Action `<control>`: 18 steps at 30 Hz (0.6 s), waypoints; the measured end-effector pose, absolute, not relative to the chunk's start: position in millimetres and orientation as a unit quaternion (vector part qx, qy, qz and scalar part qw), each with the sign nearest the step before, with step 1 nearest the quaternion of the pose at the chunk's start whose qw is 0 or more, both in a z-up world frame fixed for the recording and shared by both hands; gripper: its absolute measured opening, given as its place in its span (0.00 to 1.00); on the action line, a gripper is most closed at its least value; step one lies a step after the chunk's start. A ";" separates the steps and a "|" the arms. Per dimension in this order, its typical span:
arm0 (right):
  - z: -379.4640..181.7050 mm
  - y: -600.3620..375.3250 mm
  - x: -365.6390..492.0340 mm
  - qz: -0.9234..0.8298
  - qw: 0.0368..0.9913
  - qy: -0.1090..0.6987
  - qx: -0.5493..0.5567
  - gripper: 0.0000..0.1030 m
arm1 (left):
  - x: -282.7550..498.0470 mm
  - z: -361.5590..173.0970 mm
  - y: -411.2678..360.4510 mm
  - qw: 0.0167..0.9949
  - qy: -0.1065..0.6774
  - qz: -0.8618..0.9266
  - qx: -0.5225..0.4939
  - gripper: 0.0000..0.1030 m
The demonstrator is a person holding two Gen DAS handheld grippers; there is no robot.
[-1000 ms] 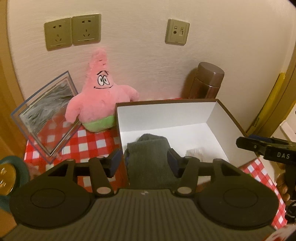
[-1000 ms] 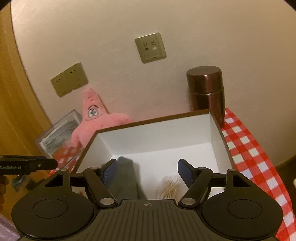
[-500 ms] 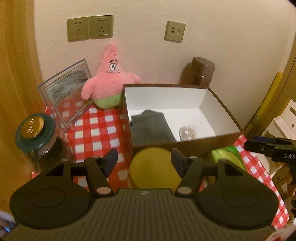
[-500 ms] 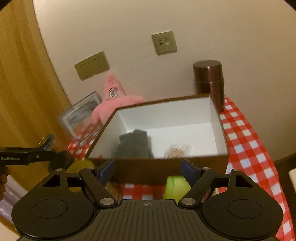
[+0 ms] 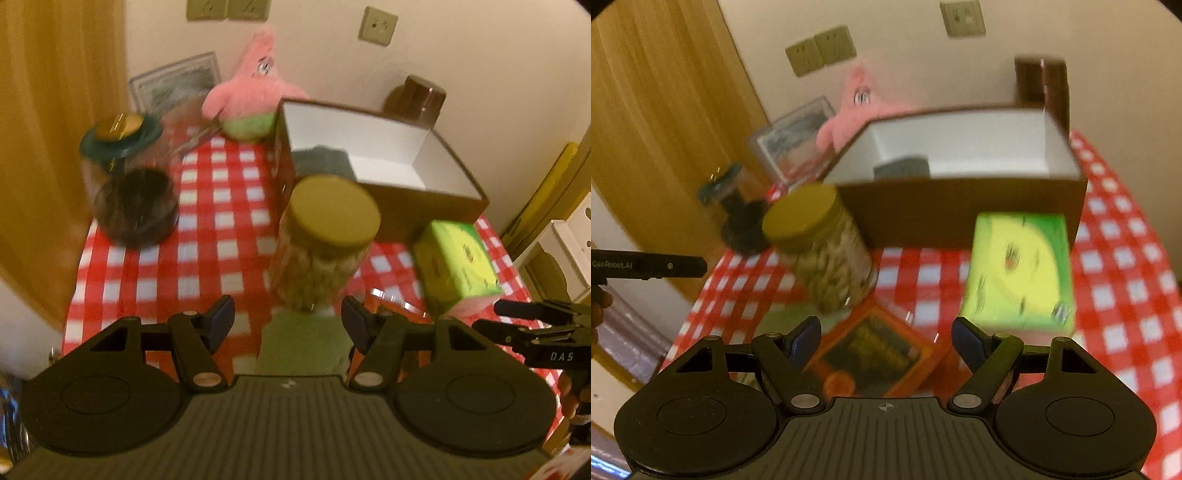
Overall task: Organize soft objects
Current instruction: 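Move the right tool to the red packet and grasp its edge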
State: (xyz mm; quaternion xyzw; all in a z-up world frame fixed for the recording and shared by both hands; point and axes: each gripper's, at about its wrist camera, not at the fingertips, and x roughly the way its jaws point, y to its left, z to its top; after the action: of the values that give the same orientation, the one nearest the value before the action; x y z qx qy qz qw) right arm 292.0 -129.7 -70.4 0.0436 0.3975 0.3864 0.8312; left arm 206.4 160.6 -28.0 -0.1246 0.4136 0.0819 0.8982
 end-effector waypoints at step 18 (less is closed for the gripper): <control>-134.2 -140.0 285.8 0.343 0.787 0.486 0.162 0.66 | 196.0 -94.1 118.2 0.879 0.465 0.050 -0.093 0.59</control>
State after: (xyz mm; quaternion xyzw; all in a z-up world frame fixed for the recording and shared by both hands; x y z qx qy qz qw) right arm 285.8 -140.0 -134.2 0.1622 0.4862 0.3429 0.7872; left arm 196.0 118.2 -94.1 -0.0928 0.4652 0.0504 0.8789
